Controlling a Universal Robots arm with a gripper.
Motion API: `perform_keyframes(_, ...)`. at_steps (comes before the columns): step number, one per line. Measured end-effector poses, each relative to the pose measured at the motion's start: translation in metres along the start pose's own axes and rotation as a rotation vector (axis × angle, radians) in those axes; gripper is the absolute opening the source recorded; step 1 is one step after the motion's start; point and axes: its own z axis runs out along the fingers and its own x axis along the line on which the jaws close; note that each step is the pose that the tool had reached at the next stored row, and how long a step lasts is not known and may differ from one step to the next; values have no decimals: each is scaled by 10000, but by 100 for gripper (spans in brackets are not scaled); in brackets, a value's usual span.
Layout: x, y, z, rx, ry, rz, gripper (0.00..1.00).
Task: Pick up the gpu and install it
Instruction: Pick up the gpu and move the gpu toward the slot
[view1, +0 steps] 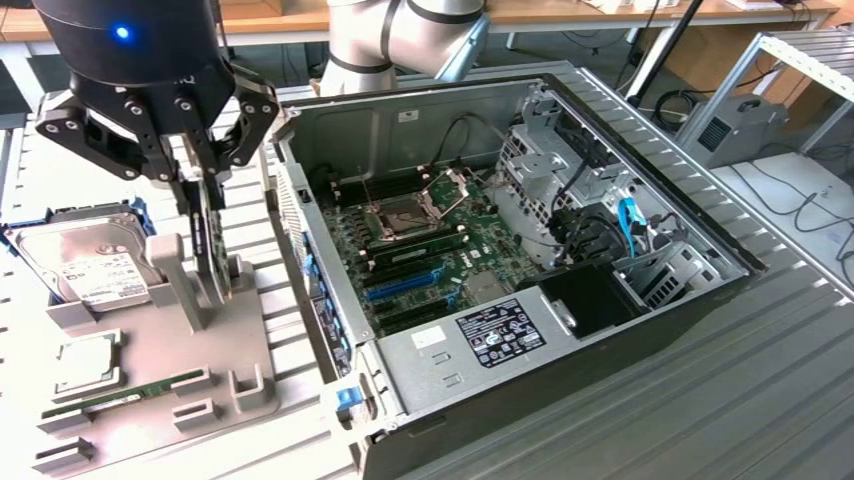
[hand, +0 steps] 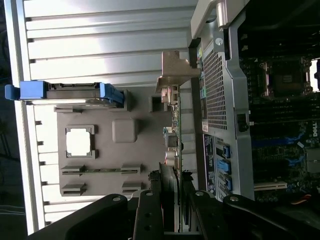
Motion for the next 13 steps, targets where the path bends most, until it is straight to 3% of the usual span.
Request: perform_keyframes(13,-1,2,-36,1,1,0,27)
